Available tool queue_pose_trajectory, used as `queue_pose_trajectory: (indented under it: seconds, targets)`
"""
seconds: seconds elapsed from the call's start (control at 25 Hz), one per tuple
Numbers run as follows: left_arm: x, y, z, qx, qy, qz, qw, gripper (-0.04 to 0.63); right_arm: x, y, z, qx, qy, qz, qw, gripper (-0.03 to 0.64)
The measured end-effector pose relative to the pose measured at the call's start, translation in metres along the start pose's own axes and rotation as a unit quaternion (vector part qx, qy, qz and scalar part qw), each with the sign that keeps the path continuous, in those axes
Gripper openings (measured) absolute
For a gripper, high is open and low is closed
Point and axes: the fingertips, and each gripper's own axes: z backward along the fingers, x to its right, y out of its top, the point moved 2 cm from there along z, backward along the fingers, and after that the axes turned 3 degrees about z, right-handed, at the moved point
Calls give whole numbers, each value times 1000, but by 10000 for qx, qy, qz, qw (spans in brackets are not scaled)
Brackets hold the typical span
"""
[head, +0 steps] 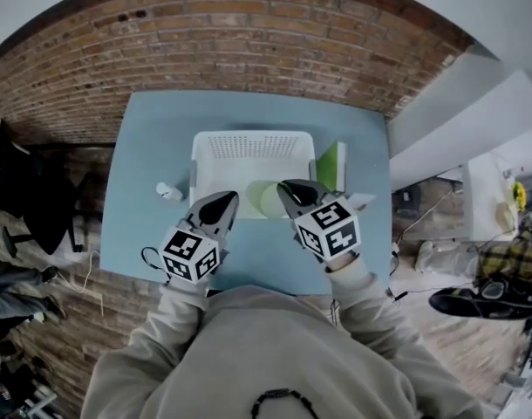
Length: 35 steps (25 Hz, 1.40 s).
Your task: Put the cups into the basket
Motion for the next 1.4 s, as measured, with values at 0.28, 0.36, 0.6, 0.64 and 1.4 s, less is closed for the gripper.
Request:
queue_pose_trajectory:
  seconds: [0.28, 0.36, 0.6, 0.64, 1.4]
  targets:
    - [-32, 18, -17, 18, 78, 227, 9997, -2, 25, 12, -39, -205, -51, 37, 9998, 31]
    - [-44, 17, -22, -13, 109, 324, 9994, -2, 32, 9, -51, -306, -43, -22, 9995, 31]
    - [-68, 14, -37, -138, 155, 347, 9992, -2, 41, -2, -87, -650, 64, -44, 9979, 31]
    - [-70, 15, -40, -141, 158, 323, 9993, -2, 43, -5, -92, -715, 71, -47, 9974, 31]
    - [-100, -3, -67, -408, -3, 648, 9971, -2, 57, -89, -186, -1897, 375, -251, 9808, 31]
